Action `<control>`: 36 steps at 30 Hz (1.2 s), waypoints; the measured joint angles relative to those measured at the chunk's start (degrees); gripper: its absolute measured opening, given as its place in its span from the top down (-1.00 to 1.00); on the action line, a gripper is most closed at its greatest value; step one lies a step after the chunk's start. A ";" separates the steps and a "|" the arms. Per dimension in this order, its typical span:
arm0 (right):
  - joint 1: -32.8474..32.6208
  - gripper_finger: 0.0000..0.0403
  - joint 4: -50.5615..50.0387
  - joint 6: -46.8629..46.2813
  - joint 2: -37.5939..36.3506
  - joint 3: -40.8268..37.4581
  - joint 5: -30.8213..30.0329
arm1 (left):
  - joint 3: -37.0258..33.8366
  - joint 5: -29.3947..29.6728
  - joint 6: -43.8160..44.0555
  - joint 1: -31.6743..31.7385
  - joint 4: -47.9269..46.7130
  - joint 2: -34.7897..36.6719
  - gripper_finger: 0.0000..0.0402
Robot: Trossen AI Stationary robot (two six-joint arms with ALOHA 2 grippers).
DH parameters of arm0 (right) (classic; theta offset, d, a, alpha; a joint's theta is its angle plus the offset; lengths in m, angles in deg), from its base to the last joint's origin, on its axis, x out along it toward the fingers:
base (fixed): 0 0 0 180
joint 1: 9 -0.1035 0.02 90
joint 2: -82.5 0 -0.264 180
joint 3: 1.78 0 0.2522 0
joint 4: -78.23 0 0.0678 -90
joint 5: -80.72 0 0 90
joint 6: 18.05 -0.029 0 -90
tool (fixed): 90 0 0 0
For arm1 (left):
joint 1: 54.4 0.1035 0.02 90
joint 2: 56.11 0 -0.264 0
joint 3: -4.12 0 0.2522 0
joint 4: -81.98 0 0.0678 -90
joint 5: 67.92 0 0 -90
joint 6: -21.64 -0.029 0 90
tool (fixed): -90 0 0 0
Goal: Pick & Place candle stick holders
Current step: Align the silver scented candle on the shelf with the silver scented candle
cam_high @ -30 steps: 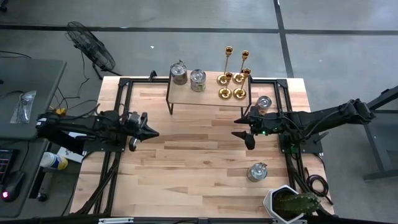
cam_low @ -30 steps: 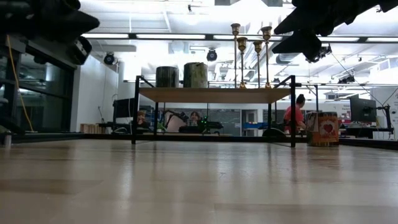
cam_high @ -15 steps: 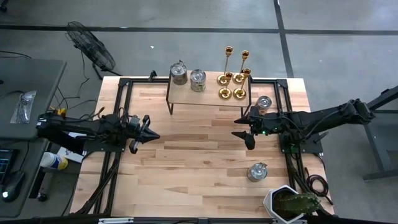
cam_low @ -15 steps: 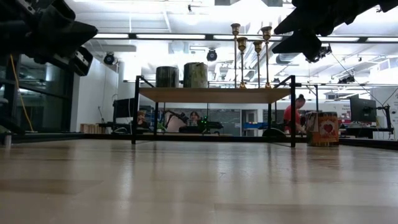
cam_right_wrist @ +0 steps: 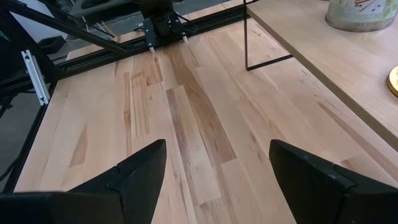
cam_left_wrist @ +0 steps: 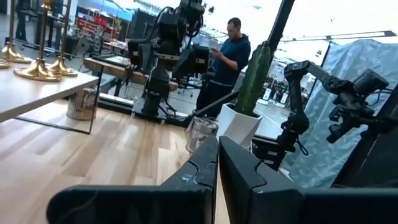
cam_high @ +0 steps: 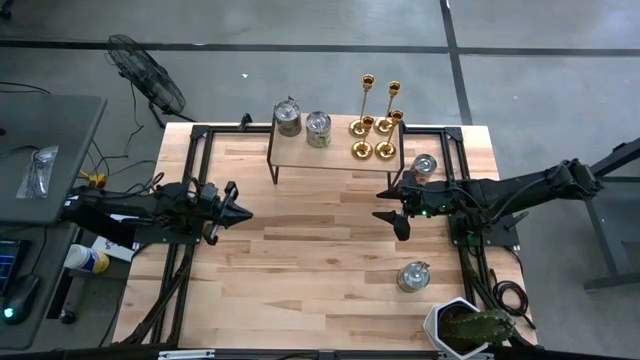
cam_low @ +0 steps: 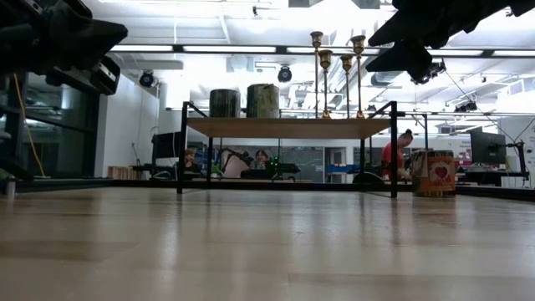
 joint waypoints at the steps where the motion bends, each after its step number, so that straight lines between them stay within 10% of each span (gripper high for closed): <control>1: 0.00 -0.38 -0.02 -0.02 0.00 0.00 0.00 | -0.04 0.19 -0.03 0.00 -0.78 0.68 0.94; 36: 0.00 -0.38 0.00 -0.01 0.00 0.00 -0.01 | -0.19 2.75 -6.05 0.00 -18.00 9.55 0.94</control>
